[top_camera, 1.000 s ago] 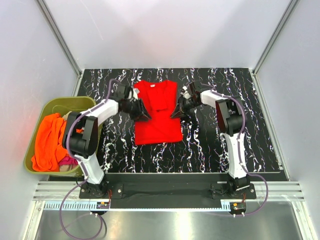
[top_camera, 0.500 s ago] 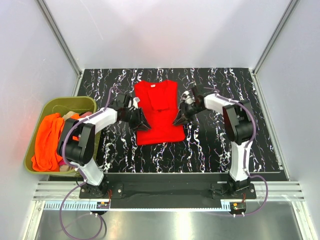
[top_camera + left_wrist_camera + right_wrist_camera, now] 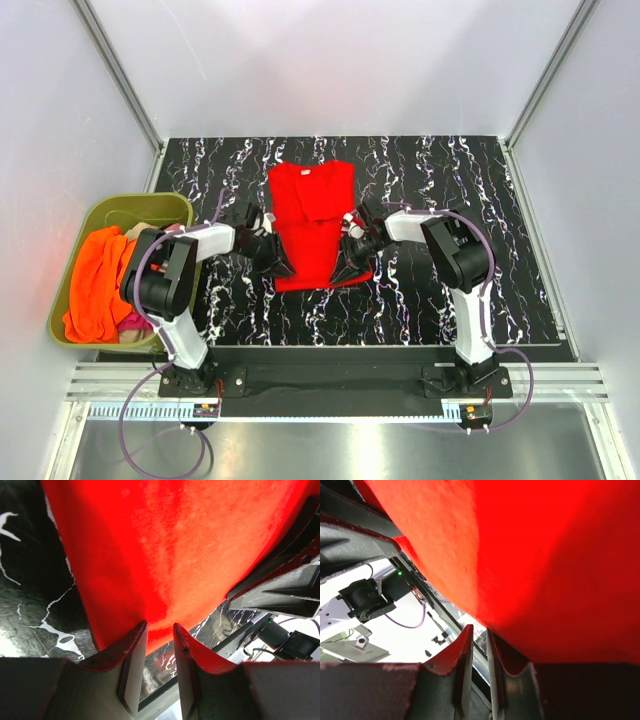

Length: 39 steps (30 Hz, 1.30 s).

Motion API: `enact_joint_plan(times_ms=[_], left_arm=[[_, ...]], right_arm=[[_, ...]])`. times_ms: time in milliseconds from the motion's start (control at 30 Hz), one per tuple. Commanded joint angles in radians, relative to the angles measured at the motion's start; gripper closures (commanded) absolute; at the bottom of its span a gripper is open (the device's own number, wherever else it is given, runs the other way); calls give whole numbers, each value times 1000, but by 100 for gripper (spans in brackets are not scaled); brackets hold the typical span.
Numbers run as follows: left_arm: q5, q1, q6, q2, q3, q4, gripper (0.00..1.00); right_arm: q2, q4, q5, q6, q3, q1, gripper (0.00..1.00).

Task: Fold and stack the t-shirts
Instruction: Fold the tshirt

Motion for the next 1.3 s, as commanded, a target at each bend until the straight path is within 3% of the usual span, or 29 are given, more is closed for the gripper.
enact_joint_plan(times_ms=[0, 167, 333, 467, 633, 767, 867, 1100, 1267], left_arm=[[-99, 10, 57, -22, -57, -11, 65], [-115, 8, -38, -178, -145, 9, 62], [-148, -4, -186, -428, -227, 26, 48], [-207, -12, -404, -589, -318, 72, 40], [-296, -38, -732, -725, -554, 293, 37], [-462, -93, -938, -807, -657, 368, 37], [-531, -114, -984, -806, -683, 382, 37], [-559, -145, -1072, -694, -705, 422, 41], [-571, -179, -1155, -645, -683, 338, 48]], right_arm=[[-56, 1, 122, 3, -76, -18, 75], [-252, -24, 143, 54, -181, -24, 71], [-412, -33, 192, 144, -250, -34, 59], [-474, -16, 301, 281, -283, -40, 40], [-609, 184, 439, 593, -461, -41, 20], [-655, 335, 520, 738, -567, -38, 20], [-675, 413, 588, 792, -628, -32, 22], [-652, 548, 646, 925, -731, -8, 45], [-642, 554, 676, 964, -737, 9, 46]])
